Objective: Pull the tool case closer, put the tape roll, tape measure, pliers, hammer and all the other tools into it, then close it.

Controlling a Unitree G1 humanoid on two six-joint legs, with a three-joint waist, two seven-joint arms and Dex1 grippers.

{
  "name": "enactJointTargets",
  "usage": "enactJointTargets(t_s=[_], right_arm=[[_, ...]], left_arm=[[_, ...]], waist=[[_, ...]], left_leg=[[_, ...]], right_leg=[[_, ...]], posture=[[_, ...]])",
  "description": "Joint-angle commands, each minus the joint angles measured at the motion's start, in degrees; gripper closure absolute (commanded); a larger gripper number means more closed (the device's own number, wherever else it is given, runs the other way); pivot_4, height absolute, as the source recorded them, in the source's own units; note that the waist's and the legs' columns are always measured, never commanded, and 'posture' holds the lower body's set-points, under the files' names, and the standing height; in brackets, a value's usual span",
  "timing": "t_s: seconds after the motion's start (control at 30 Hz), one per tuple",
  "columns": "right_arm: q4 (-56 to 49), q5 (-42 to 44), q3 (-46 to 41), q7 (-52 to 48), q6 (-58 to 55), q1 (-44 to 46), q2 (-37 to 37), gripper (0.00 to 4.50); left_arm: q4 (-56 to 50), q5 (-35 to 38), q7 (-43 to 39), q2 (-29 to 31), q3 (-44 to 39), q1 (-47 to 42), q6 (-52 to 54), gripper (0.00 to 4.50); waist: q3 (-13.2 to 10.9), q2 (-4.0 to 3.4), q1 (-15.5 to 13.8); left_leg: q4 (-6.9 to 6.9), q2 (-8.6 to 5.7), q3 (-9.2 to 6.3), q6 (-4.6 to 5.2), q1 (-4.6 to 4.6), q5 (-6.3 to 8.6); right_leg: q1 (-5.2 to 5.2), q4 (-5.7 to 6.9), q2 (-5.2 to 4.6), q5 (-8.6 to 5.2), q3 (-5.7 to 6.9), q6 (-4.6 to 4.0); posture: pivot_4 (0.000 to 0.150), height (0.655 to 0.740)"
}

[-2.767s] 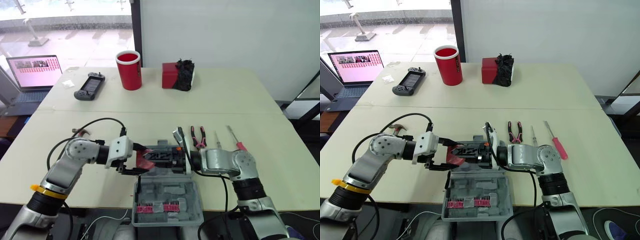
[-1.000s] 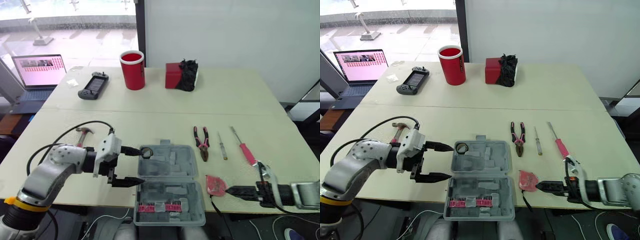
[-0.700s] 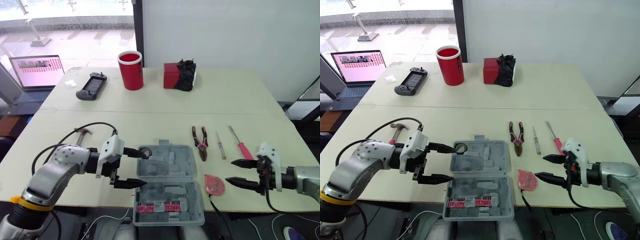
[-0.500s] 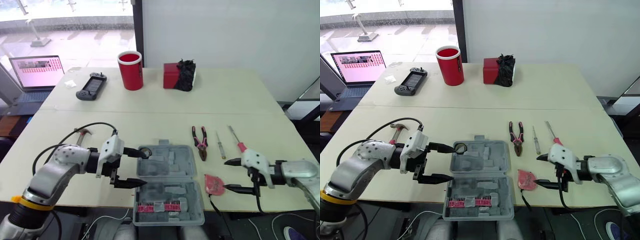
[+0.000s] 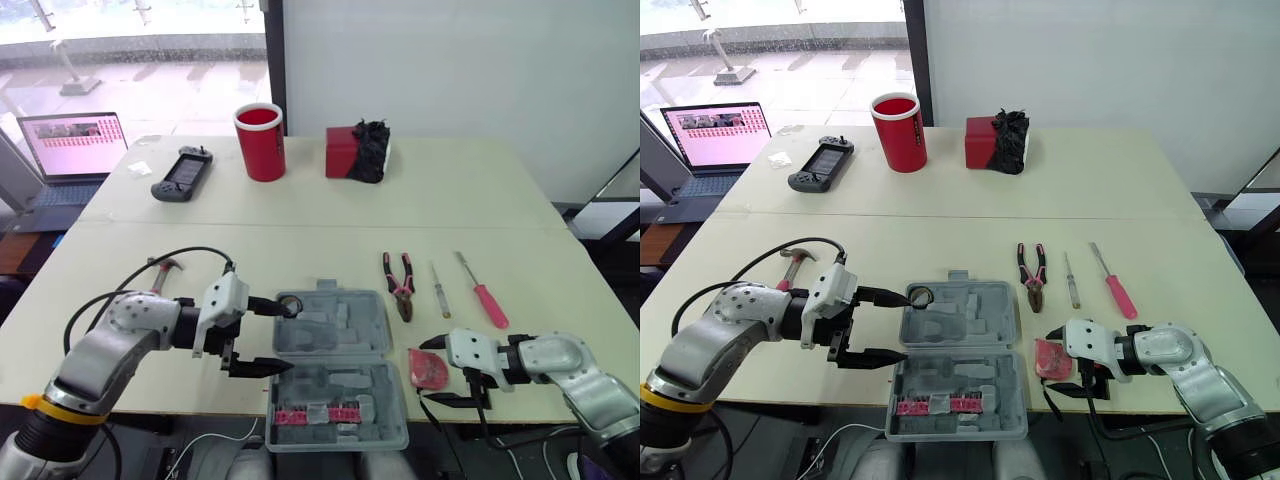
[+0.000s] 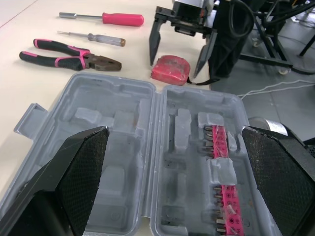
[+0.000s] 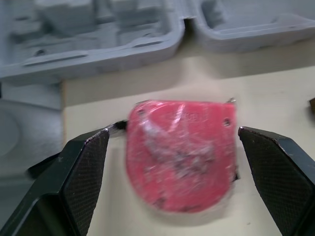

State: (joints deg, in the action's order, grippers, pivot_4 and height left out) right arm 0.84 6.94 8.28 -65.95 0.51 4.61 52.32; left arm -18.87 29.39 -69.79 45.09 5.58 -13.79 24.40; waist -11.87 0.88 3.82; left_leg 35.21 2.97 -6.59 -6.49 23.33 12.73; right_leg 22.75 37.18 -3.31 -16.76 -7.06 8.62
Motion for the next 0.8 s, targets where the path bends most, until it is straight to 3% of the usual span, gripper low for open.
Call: enactJointTargets(t_s=[0.03, 0.1, 0.23, 0.6, 0.67, 0.8], right_arm=[[0.1, 0.0, -1.0, 1.6, -2.5, 0.6, -1.1, 0.06], [0.2, 0.7, -1.3, 2.1, -4.5, 0.5, -1.7, 0.06], [-0.6, 0.3, -1.8, 1.5, -4.8, -0.4, -1.0, 1.64], [-8.3, 2.1, -3.1, 0.2, -14.2, 1.0, 2.1, 1.64], [-14.8, -0.5, -3.0, 3.4, -18.7, 3.3, 3.1, 1.64], [-22.1, -2.3, 3.8, -1.3, -32.0, 17.4, 5.2, 1.64]], left_arm=[[-1.6, 0.2, 0.0, 0.5, -1.0, -0.5, -0.6, 0.0], [-1.1, -0.2, -0.1, 0.4, -0.9, -0.5, -1.1, 0.0], [-0.4, -0.6, -0.3, 0.4, -0.9, -0.4, -1.6, 0.0], [2.2, -2.0, -1.0, 0.4, -1.3, -0.6, -3.6, 0.0], [3.1, -2.3, -0.9, 1.0, -2.5, 0.8, -4.6, 0.0], [3.8, -3.1, 0.4, 1.3, -4.8, 3.8, -6.5, 0.0]], waist=[[0.0, 0.0, 0.0], [0.0, 0.0, 0.0], [0.0, 0.01, 0.0], [0.0, 0.0, 0.0], [0.0, -0.03, 0.2], [0.0, -0.08, 0.3]], left_leg=[[0.0, 0.0, 0.0, 0.0, 0.0, 0.0], [0.0, 0.0, 0.0, 0.0, 0.0, 0.0], [0.0, 0.0, 0.0, 0.0, -0.02, 0.0], [0.01, 0.0, -0.01, 0.0, -0.02, 0.0], [0.01, 0.0, -0.01, 0.0, -0.02, 0.0], [-0.03, 0.01, -0.01, 0.0, -0.05, 0.0]], right_leg=[[0.0, 0.0, 0.0, 0.0, 0.0, 0.0], [-0.01, 0.0, 0.0, 0.0, 0.0, 0.0], [-0.03, 0.0, 0.0, 0.0, 0.0, 0.0], [-0.03, 0.01, 0.0, 0.01, 0.0, 0.01], [-0.02, 0.03, 0.0, 0.01, 0.0, 0.01], [0.05, 0.1, 0.01, 0.03, 0.0, -0.01]], posture=[[0.15, 0.74], [0.15, 0.74], [0.15, 0.74], [0.15, 0.74], [0.15, 0.74], [0.15, 0.74]])
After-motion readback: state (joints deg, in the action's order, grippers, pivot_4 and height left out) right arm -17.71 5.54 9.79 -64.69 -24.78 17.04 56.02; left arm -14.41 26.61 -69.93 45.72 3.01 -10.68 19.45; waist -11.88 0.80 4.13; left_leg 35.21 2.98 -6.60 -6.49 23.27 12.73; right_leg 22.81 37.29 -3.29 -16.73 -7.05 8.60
